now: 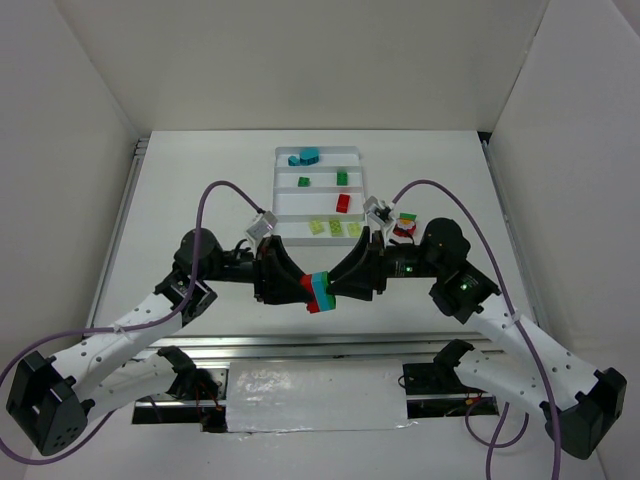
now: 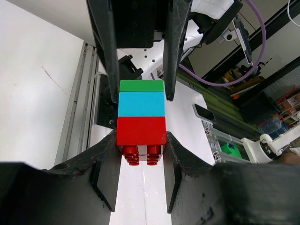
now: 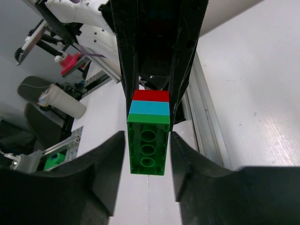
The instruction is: Sort the legos into containers by color
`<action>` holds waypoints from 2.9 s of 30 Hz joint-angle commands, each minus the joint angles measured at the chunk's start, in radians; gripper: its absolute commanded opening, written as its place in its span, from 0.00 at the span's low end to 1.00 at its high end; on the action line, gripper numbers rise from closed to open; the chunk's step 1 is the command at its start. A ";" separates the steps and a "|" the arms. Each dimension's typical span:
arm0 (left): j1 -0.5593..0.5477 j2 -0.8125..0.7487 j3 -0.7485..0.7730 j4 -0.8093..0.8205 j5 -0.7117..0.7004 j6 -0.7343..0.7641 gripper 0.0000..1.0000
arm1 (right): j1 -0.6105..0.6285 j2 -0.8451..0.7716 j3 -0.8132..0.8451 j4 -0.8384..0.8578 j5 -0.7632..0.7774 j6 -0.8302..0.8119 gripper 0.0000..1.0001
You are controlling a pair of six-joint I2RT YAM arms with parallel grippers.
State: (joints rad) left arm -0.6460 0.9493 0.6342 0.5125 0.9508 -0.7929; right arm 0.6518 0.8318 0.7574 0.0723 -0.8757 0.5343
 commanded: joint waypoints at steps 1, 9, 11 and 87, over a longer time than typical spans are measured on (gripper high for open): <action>-0.006 -0.014 0.025 0.093 0.023 -0.003 0.00 | -0.003 0.007 -0.016 0.093 -0.042 0.024 0.55; -0.007 0.003 0.048 0.058 0.016 0.014 0.02 | -0.003 0.010 -0.032 0.127 -0.062 0.047 0.41; -0.007 0.008 0.051 0.052 0.008 0.014 0.07 | -0.001 0.013 -0.033 0.138 -0.074 0.050 0.20; -0.020 -0.207 0.311 -0.930 -0.770 0.238 0.00 | -0.204 0.771 0.468 -0.194 1.023 0.262 0.00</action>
State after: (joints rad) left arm -0.6682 0.7734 0.8879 -0.3298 0.2375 -0.5953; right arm 0.4515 1.5383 1.1027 -0.1040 -0.0292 0.7193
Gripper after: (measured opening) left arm 0.483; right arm 0.415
